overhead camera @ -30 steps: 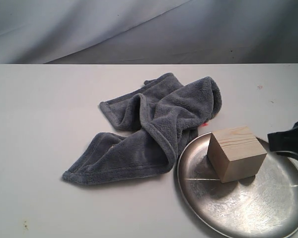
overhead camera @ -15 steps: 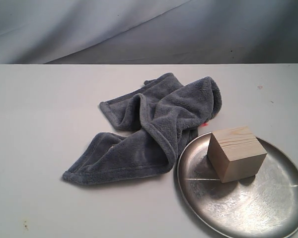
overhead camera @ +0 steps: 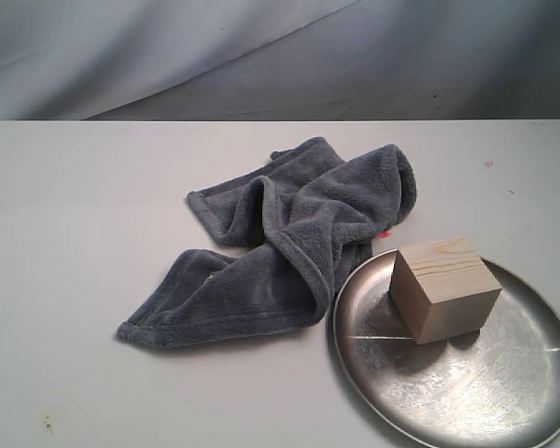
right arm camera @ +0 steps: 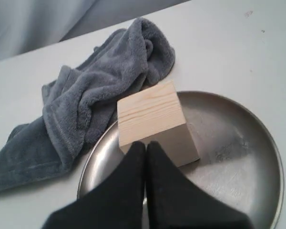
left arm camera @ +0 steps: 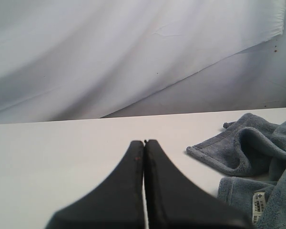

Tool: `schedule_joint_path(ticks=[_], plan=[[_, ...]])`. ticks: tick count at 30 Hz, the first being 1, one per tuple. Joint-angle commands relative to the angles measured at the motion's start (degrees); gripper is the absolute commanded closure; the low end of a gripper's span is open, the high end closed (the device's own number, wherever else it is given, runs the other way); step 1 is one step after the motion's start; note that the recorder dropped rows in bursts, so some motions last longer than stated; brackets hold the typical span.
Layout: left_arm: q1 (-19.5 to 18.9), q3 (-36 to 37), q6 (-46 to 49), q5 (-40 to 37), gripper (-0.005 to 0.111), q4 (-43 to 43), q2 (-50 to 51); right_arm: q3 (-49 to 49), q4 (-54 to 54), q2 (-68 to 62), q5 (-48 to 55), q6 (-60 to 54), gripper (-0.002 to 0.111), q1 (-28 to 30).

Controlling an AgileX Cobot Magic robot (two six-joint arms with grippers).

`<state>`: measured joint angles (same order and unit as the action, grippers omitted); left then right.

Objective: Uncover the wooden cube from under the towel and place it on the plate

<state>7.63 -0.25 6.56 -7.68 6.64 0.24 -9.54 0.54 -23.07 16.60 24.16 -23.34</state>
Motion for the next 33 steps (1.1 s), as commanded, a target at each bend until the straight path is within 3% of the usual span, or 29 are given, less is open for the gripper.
schedule_joint_path(ticks=[1, 13, 33], plan=[[0.28, 0.25, -0.14, 0.12, 0.107, 0.10, -0.24, 4.68, 0.02, 6.13, -5.98, -0.04, 0.108, 4.59], [0.28, 0.25, -0.14, 0.12, 0.107, 0.10, -0.24, 9.54, -1.91, 23.07, -9.06, -17.61, 0.108, 8.03], [0.28, 0.25, -0.14, 0.18, 0.107, 0.10, -0.24, 9.54, -5.14, 23.07, -9.22, -25.39, 0.108, 8.15]])
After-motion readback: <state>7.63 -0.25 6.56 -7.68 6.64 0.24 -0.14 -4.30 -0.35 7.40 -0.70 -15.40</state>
